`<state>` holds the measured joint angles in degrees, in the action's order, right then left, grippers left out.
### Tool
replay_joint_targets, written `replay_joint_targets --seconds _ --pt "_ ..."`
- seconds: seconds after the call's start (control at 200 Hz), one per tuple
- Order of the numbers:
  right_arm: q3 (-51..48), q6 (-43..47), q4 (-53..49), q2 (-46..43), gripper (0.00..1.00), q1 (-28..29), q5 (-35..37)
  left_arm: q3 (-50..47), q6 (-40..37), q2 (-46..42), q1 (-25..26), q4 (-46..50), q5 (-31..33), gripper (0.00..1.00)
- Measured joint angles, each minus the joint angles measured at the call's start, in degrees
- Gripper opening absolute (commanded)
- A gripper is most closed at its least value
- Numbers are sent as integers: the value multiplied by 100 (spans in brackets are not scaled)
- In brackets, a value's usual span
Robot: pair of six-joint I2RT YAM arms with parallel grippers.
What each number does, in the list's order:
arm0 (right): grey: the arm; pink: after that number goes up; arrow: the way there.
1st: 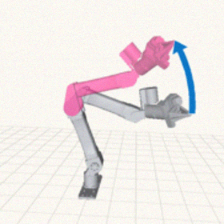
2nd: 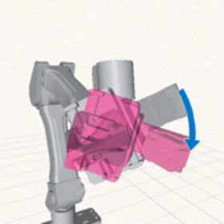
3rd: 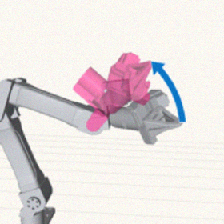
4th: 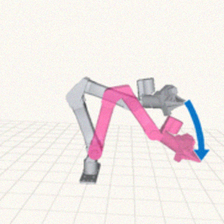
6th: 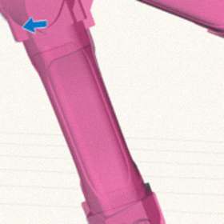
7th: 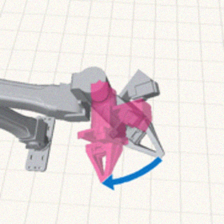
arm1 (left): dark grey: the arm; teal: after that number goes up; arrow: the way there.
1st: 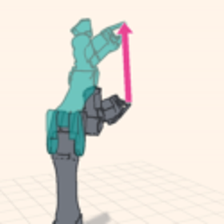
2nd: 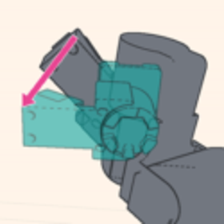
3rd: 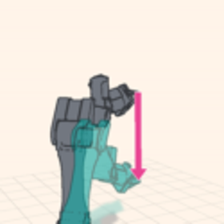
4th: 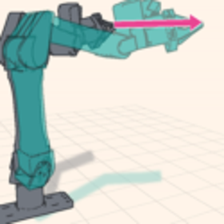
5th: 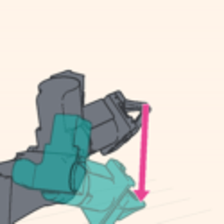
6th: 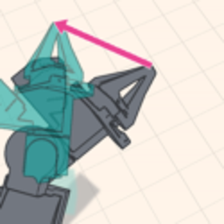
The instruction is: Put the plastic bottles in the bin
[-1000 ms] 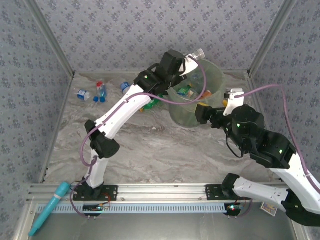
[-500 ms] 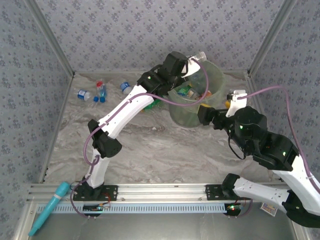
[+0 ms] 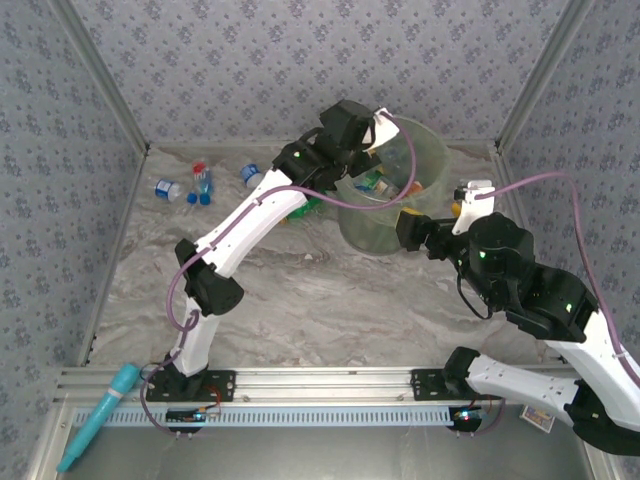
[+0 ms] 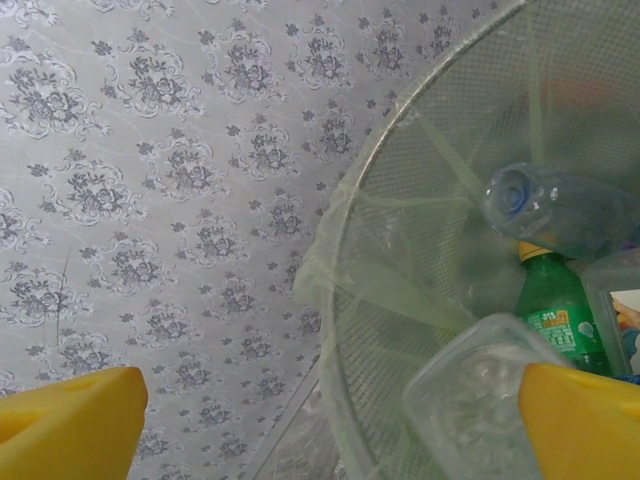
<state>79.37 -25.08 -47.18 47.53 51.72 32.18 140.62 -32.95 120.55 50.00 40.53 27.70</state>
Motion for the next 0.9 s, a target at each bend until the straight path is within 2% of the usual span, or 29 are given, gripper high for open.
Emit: replay_joint_targets --seconds 0.39,0.58,0.725,0.9 --pt "-11 -2 31 9 100 0 -9 109 684 -262 -59 205 -103 100" --pt "-17 -4 131 144 99 0 -157 17 1388 -774 -400 444 -245 100" --pt "-17 -2 264 387 99 2 -350 -874 1917 -1644 -767 387 -262 100" --pt "-17 7 485 809 100 48 -643 -2583 2618 -2837 -1370 85 -269 100"
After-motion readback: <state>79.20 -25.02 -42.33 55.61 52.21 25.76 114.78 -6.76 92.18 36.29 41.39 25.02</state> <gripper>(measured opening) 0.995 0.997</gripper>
